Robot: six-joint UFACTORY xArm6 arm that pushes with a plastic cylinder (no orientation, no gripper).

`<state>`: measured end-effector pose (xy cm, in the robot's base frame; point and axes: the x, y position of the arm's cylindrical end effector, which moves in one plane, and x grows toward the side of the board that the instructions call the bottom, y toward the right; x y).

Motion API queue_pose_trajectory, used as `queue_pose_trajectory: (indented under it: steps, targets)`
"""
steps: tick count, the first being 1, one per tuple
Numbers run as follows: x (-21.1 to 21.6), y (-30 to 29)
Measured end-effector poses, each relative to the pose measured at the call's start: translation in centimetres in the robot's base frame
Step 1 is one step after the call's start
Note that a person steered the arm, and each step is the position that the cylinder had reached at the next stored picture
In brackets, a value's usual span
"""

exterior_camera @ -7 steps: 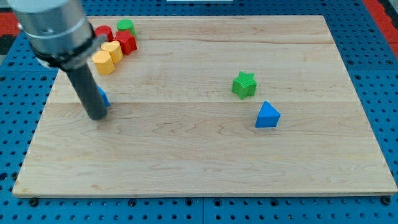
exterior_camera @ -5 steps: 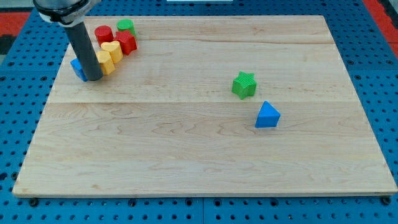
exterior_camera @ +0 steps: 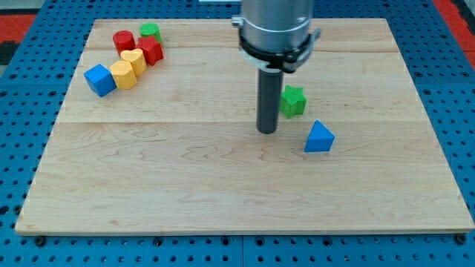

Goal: Slide the green star to top right

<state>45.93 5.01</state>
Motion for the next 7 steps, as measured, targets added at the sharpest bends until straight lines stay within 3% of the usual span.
queue_pose_trajectory:
  steps: [1, 3, 4, 5, 6, 7]
  targets:
    - [0.0, 0.9]
    - [-5.7, 6.0]
    - [-9.3, 3.9]
    - [-12.8, 7.4]
    - [-18.8, 10.4]
    - [-19.3, 14.9]
